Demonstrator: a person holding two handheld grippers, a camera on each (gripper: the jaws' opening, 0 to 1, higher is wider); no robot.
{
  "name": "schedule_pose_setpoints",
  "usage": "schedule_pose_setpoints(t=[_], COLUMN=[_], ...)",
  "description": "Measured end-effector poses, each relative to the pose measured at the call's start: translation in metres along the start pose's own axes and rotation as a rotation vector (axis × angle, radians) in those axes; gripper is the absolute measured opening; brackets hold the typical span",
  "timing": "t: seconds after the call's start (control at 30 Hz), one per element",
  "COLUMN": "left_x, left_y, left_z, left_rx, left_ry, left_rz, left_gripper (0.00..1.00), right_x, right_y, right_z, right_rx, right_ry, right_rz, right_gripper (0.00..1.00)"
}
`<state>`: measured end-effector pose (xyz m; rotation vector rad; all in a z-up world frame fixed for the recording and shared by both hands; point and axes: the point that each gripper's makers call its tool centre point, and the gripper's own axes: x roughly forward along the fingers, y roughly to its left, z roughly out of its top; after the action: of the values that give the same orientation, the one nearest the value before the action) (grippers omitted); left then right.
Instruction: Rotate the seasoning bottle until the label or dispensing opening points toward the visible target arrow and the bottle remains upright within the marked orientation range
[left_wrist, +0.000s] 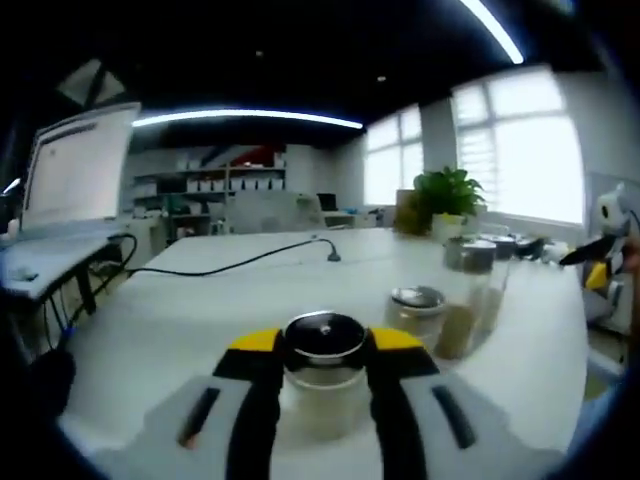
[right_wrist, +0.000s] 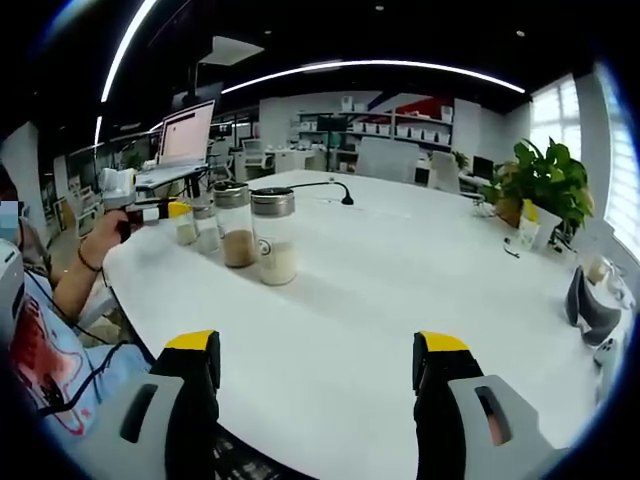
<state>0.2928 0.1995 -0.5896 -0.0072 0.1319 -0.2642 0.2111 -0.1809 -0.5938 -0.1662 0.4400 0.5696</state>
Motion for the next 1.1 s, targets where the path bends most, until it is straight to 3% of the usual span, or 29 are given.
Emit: schedule_pose_setpoints(t=[0.43,0.93,1.0,1.1], left_x=[-0.0001,-0.0032,-0.0036,-0.0068], left_y=[0.0034,0.003,-0.0005,0.0001], left_z=[0.0004,0.0018,0.0068,0.0087], left_rx=[0.0,0.001,-0.038,-0.053], left_ry=[-0.02,-0.021,-0.044,-0.025], left_rz=[0.07,0.064,0.032,-0.002], left_gripper=[0.34,0.34,0.41,0.52], right_x=[0.0001,0.0,0.0002,-0.0005], right_y=[0.0005,-0.0014,-0.0034,-0.003], right_z=[-0.001,-0.0022,-0.0031,-0.0037], right_rx=[0.008,0.009,-0.006,-0.001], right_ry=[0.003,0.007,0.016,0.016], right_rz=[0.004,-0.007,-0.021,-0.018], right_gripper=[0.81,0.81,0.81,0.81])
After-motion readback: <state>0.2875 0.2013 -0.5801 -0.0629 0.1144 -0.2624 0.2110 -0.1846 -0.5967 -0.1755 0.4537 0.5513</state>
